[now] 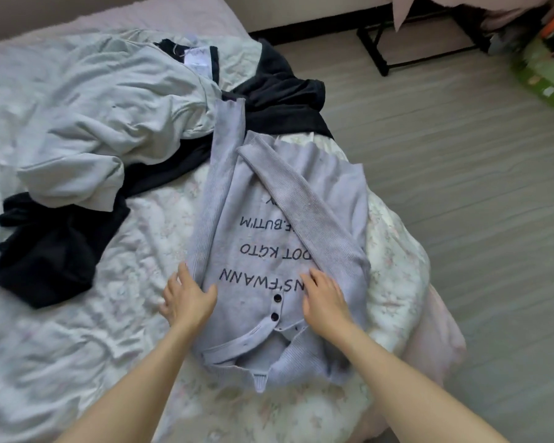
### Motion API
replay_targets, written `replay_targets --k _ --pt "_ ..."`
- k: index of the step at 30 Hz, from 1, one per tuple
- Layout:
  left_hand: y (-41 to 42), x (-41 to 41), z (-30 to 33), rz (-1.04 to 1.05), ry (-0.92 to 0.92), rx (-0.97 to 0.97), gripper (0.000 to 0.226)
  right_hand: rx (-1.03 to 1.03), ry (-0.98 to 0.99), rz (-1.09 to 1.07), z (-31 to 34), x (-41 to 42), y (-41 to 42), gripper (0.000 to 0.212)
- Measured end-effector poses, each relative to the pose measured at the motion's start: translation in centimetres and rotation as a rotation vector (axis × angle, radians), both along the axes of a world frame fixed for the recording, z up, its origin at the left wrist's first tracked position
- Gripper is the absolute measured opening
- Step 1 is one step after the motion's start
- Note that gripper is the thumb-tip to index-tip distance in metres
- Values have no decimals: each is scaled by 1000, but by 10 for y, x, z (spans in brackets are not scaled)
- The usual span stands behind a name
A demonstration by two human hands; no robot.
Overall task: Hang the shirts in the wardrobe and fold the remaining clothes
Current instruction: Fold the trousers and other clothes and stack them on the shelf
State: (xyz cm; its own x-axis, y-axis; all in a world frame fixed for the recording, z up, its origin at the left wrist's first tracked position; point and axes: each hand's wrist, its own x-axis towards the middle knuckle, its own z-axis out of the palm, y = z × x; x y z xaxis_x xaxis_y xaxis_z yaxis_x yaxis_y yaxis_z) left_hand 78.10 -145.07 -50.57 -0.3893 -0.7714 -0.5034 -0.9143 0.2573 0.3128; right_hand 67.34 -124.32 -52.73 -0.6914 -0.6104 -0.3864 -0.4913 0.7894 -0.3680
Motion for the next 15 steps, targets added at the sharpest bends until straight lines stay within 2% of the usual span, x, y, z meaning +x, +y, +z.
replay_targets --k 2,7,9,12,15 --pt "-10 6 -9 63 71 114 80 27 -70 -32 1 9 -3 48" --pt "-37 -8 -13 218 311 248 35 89 -178 -41 0 31 -21 46" --pt "-45 -15 -11 176 357 219 25 108 -193 -56 1 36 -30 45" --pt "-56 -18 -10 74 304 66 15 165 -195 -75 5 40 -43 43" --pt "-69 -4 -12 298 355 -37 12 171 -202 -127 10 37 -52 38"
